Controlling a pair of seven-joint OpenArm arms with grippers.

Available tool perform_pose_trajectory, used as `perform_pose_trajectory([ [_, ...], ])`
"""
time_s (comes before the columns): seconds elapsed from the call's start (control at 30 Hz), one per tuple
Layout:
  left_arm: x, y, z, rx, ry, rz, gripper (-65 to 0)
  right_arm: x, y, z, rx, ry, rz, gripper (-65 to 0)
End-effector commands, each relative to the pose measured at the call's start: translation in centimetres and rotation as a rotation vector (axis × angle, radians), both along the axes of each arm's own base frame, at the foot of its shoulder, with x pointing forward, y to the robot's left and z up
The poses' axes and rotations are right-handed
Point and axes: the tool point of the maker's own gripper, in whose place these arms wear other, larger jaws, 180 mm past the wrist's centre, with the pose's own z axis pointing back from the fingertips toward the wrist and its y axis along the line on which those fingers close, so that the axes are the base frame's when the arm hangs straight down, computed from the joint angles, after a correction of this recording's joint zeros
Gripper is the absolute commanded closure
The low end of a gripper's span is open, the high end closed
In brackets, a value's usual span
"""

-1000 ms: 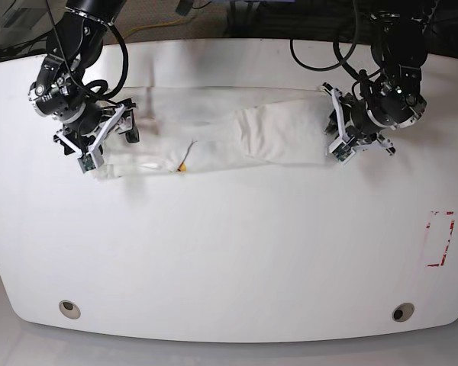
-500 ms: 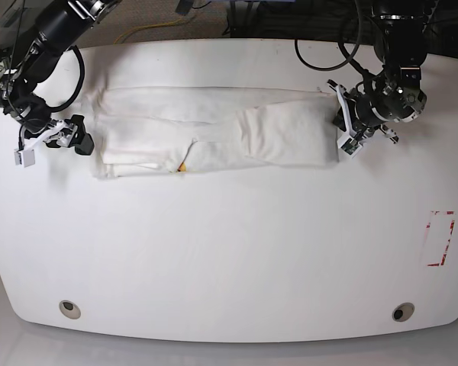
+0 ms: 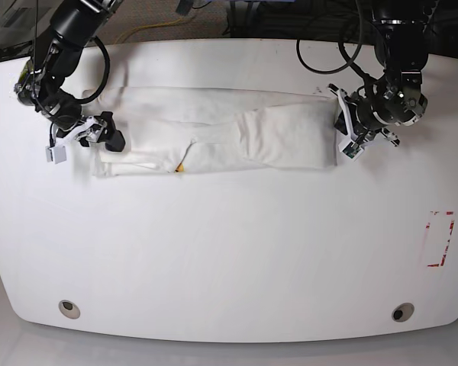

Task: Fold the T-shirt properly
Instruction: 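Regrasp both ends of the white shirt strip with both grippers, then fold the strip end with the right gripper toward the left gripper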

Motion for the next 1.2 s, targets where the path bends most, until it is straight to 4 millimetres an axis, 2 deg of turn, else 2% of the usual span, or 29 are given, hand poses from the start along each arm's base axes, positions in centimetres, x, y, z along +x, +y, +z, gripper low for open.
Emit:
perform_pose_trajectory([
  [0.0,0.8,0.1,0.9,-0.005,-0.035,-0.004,-4.7,0.3,0.3,0.2,-0.019,-0.001,0.015,-50.3],
  [0.1,0.8,0.1,0.9,-0.003,-0.035,-0.004,-4.7,0.2,0.9,-0.1,-0.013,0.005,0.017,-41.7],
  [0.17,0.8,0.1,0.9,-0.002,-0.033,-0.004,-4.7,0.2,1.0,-0.2,-0.008,0.004,0.013,-31.2],
  [0.3,0.7,0.1,0.7,0.003,-0.029,-0.004,-4.9,0.4,0.9,0.3,-0.021,-0.01,0.014,-1.9],
  [0.33,0.7,0.2,0.6,0.018,-0.027,-0.005,-4.9,0.5,0.7,0.8,-0.037,-0.023,0.017,0.0],
  [0.4,0.6,0.1,0.4,0.032,-0.023,-0.012,-4.9,0.2,0.6,1.3,-0.063,-0.034,0.025,0.0],
  [0.47,0.3,-1.8,0.0,0.018,-0.014,-0.048,-4.9,0.0,0.3,2.7,-0.11,-0.065,0.035,0.0],
  [0.57,0.1,-3.0,-0.2,0.007,-0.008,-0.079,-4.9,-0.4,0.4,4.6,-0.171,-0.111,0.06,0.0],
  [0.7,0.0,-3.3,-0.2,0.002,-0.005,-0.082,-4.9,-1.2,0.9,7.1,-0.265,-0.148,0.106,0.0],
  [0.87,-0.2,-4.7,-0.8,-0.039,0.01,-0.074,-4.9,-2.0,2.3,9.6,-0.348,-0.181,0.153,0.0],
  [0.93,-0.1,-4.6,-1.1,-0.042,0.021,-0.07,-4.9,-2.3,3.4,10.0,-0.346,-0.185,0.174,0.0],
  [1.0,0.6,-4.5,-1.3,-0.044,0.024,-0.064,-4.9,-2.3,5.5,10.4,-0.271,-0.21,0.206,0.0],
  [1.1,0.5,-5.2,-1.7,-0.046,0.041,-0.086,-4.9,-2.1,7.6,12.0,-0.154,-0.292,0.227,0.0],
  [1.17,0.4,-5.5,-1.8,-0.047,0.042,-0.093,-4.9,-2.3,9.4,12.1,-0.089,-0.31,0.249,0.0],
])
